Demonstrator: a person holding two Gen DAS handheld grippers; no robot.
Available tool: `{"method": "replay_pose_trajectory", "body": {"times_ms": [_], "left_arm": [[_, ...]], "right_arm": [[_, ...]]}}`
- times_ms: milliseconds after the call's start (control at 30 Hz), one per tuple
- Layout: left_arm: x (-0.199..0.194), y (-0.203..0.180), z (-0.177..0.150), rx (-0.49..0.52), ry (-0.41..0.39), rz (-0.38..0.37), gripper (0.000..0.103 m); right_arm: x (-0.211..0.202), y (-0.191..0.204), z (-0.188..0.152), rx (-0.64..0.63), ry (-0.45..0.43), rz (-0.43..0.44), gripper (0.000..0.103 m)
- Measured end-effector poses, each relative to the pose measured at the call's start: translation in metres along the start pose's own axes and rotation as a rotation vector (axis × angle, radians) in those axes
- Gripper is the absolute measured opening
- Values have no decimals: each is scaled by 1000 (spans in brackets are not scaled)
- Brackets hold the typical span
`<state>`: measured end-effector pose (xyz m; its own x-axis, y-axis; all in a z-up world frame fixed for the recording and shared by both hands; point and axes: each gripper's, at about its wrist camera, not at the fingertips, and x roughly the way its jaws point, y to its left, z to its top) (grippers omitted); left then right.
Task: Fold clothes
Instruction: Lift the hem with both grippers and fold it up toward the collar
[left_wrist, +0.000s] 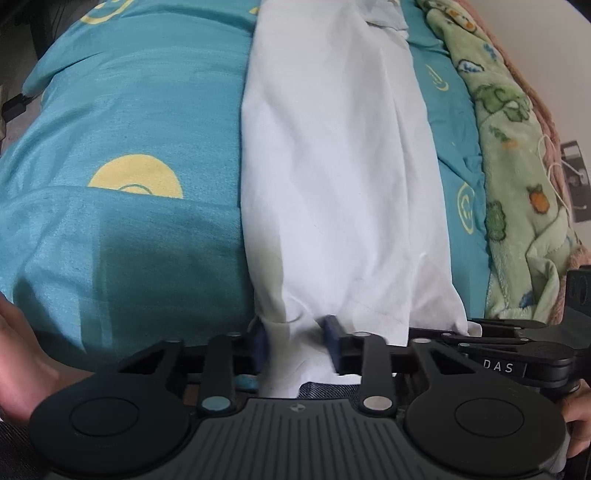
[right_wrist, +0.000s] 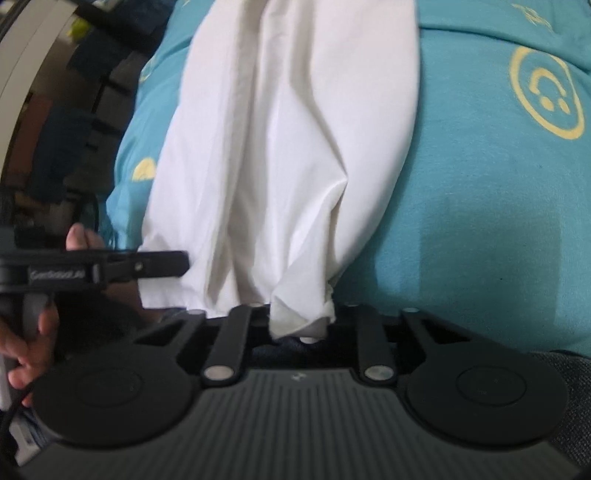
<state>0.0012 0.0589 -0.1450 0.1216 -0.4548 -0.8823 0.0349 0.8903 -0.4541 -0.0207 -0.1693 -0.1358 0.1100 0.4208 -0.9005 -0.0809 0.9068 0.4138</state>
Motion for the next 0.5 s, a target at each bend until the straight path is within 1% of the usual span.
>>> {"method": "replay_pose_trajectory", "body": {"times_ms": [67,100,200,433,500], "left_arm": [[-9,-3,-3,19,-31,-12,8],[-17,-3,-5,12,-56,-38,7],[-41,2,-9,-18,-136,-128,5],[-118,-10,-11,-79,-361,-332,3],[-143,-25,-15,-78,-418,-363,3]], "right_arm": [[-6,4,0,-14,-23,3,12],[-10,5,1,-14,-38,8,11],[-41,5,-1,-3,-129,35,10],[-112,5,-3,21,-343,97,9],[-132,5,-4,28,-404,114,9]]}}
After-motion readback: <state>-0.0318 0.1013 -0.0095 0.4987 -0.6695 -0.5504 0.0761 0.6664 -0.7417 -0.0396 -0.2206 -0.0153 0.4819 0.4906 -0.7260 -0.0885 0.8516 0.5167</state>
